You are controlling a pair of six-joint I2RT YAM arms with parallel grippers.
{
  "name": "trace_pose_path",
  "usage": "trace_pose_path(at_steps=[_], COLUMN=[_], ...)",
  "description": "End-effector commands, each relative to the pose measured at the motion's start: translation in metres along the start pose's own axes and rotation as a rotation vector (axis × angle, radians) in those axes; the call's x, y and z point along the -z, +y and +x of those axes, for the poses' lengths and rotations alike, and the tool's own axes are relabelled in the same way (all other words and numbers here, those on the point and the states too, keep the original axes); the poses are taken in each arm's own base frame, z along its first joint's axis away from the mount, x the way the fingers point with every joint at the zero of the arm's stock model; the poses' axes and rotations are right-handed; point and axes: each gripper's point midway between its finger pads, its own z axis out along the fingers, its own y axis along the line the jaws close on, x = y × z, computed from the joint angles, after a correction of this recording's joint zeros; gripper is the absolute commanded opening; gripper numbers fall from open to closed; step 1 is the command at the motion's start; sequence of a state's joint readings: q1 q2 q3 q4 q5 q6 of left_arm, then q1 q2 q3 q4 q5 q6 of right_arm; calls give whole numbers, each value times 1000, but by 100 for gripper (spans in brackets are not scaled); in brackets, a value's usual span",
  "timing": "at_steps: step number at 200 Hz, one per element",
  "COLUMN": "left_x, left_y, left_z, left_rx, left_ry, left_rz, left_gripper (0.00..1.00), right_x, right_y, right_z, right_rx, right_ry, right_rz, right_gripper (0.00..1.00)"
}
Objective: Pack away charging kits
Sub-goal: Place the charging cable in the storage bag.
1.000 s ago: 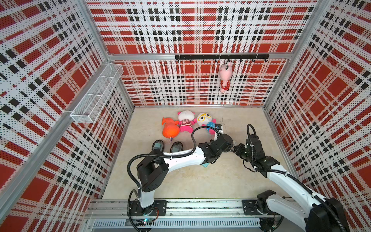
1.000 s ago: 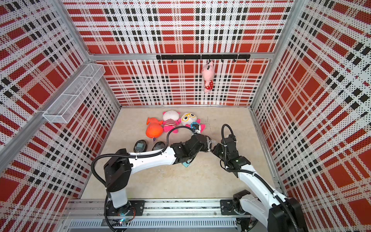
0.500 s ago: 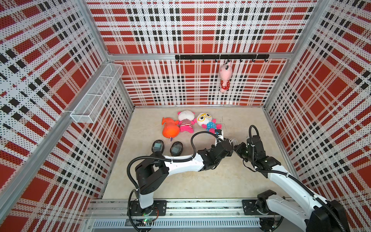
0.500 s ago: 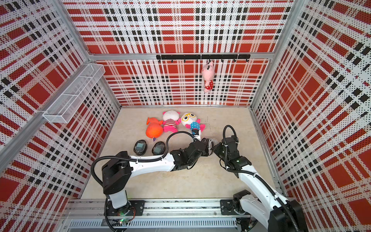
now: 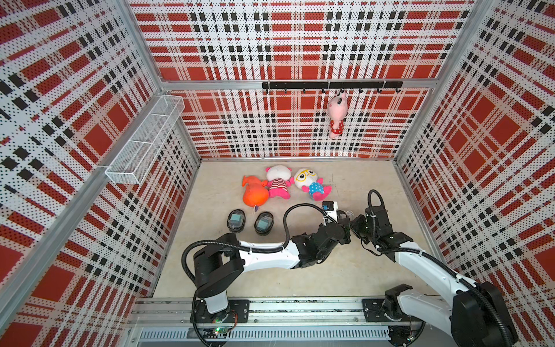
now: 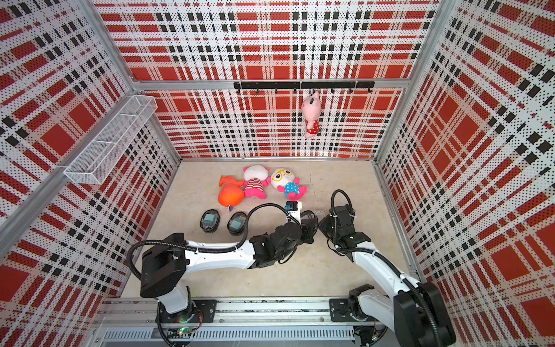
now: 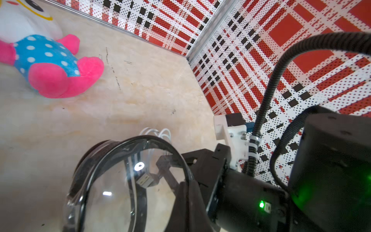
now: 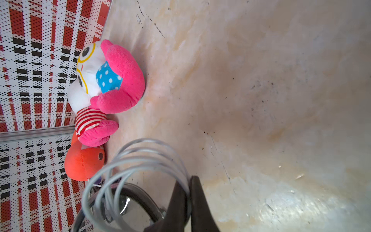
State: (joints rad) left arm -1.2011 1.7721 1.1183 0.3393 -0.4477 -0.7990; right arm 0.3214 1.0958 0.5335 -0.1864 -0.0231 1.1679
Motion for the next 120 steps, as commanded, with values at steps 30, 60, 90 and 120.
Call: trace_pose_path(at_steps=[30, 60, 90, 120], left_x=[-30, -37, -37, -39], left_y=[-5, -7, -8, 0], left_z=[0, 2, 4, 8], left_rx=[25, 35, 39, 83], left_ry=[-11, -14, -22, -12], left_rz=[96, 126, 135, 181], left_gripper=[0, 0, 0, 0], right_x=[6, 3, -2, -5], right_y=[8, 8, 3, 6], right_z=[0, 7, 9, 13], right_rx=[-5, 13, 17, 32], right_ry=[5, 42, 58, 91], right_rz=[-57, -58, -33, -23], right_gripper=[0, 0, 0, 4])
